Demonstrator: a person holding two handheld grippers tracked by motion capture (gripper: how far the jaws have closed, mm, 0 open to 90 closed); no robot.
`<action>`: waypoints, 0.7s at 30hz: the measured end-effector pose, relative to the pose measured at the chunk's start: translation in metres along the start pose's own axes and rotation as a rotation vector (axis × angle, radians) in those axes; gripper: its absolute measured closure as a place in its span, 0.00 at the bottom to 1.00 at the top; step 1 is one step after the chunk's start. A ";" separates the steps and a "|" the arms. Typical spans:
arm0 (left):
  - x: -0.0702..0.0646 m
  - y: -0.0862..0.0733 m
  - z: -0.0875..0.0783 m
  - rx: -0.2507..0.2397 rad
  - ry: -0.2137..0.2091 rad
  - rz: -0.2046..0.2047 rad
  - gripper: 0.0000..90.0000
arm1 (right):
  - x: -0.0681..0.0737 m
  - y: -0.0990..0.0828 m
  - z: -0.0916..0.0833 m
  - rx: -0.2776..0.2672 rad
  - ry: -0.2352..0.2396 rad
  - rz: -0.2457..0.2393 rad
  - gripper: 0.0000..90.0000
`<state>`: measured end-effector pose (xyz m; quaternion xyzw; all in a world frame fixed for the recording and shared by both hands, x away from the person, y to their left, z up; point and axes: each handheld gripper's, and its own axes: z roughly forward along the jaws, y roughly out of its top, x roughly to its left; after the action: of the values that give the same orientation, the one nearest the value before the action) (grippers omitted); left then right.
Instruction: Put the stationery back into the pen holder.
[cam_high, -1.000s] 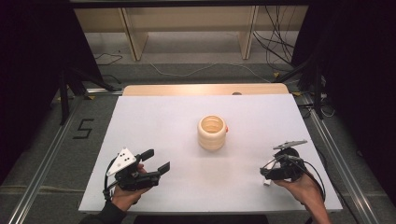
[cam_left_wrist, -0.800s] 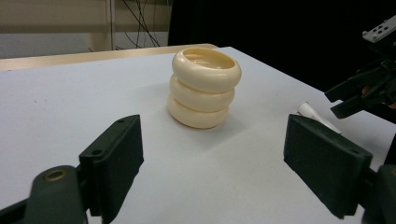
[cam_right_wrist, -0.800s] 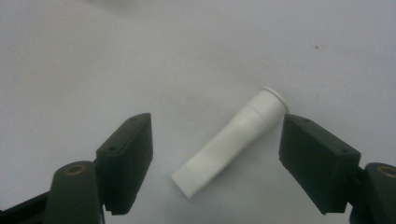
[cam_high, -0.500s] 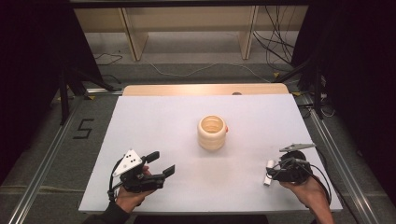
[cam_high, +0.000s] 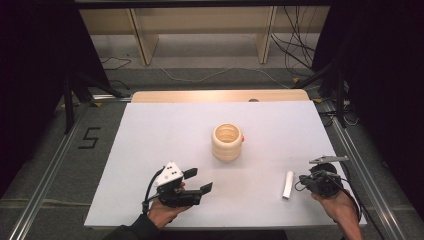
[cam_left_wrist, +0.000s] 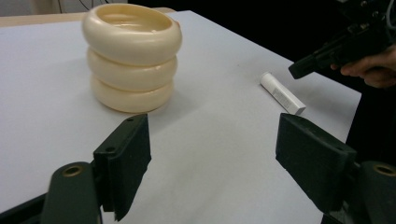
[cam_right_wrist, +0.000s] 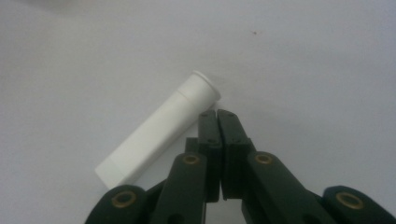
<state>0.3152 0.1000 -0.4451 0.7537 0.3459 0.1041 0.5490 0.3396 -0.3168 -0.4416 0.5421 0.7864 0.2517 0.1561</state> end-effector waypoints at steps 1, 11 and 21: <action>-0.002 0.001 0.004 0.003 -0.007 0.003 0.30 | -0.002 0.000 0.002 -0.003 0.001 0.004 1.00; -0.019 0.009 0.052 0.038 -0.017 0.020 0.47 | -0.013 0.000 0.011 -0.028 0.022 0.031 1.00; -0.041 0.011 0.107 0.089 -0.069 0.012 0.70 | -0.014 0.002 0.017 -0.028 0.023 0.029 1.00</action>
<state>0.3468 -0.0083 -0.4667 0.7827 0.3263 0.0659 0.5259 0.3548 -0.3252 -0.4548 0.5482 0.7766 0.2713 0.1510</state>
